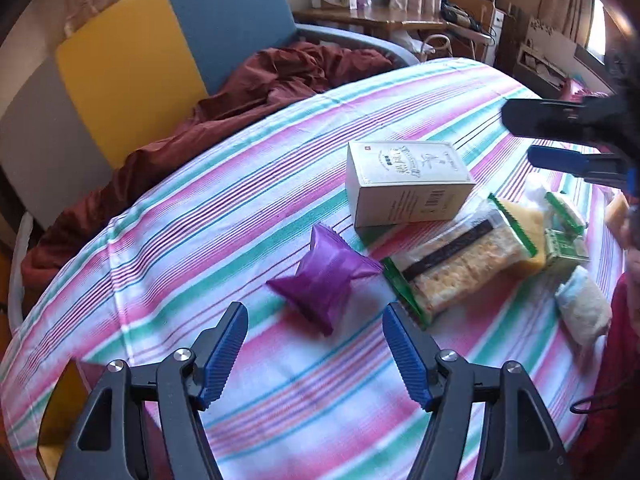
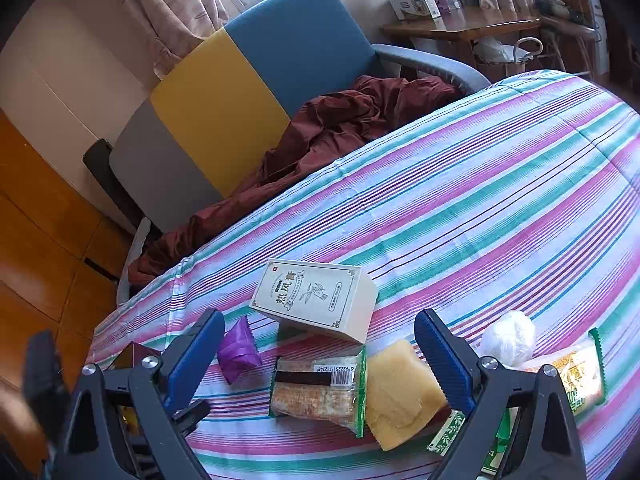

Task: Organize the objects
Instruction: 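Grasp the second purple packet with the left tool, then grasp the white medicine box with the right tool while the left tool holds the purple packet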

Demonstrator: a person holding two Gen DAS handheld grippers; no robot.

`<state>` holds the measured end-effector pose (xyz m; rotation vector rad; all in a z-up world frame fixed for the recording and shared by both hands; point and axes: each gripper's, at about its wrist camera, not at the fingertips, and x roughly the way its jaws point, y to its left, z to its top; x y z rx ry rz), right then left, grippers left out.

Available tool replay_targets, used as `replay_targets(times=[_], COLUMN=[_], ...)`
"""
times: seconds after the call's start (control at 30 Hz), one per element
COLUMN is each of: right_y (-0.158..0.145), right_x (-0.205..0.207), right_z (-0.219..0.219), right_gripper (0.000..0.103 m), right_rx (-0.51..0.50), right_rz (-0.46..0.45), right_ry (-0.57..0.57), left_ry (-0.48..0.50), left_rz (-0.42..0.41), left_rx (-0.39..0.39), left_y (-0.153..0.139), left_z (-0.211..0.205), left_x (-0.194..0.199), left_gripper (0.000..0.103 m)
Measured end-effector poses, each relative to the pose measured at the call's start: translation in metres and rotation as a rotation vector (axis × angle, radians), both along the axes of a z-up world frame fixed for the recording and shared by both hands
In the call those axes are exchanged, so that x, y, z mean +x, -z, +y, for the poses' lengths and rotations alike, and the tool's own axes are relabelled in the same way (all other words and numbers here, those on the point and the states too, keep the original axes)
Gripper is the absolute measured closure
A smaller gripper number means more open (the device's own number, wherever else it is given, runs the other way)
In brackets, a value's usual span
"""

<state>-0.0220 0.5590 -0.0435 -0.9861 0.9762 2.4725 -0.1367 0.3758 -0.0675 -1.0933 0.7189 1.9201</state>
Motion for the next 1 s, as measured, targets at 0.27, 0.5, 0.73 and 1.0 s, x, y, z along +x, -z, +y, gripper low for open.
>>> replay_targets(times=[0.27, 0.5, 0.73, 1.0], right_y=[0.002, 0.006, 0.006, 0.008], right_x=[-0.003, -0.005, -0.009, -0.013], right_z=[-0.001, 0.0, -0.004, -0.014], right_gripper=[0.006, 0.006, 0.006, 0.006], right_rx=[-0.023, -0.023, 0.023, 0.089], right_rz=[0.0, -0.017, -0.044, -0.087], right_ry=[-0.021, -0.019, -0.033, -0.056], left_ry=[0.074, 0.01, -0.166, -0.271], left_rz=[-0.012, -0.096, -0.147, -0.073], left_rx=[-0.032, 0.033, 0.076, 0.143], left_y=[0.023, 0.032, 0.031, 0.03], left_z=[0.025, 0.016, -0.017, -0.053], left_x=[-0.015, -0.013, 0.023, 0.082], left_gripper=[0.032, 0.068, 0.068, 0.068])
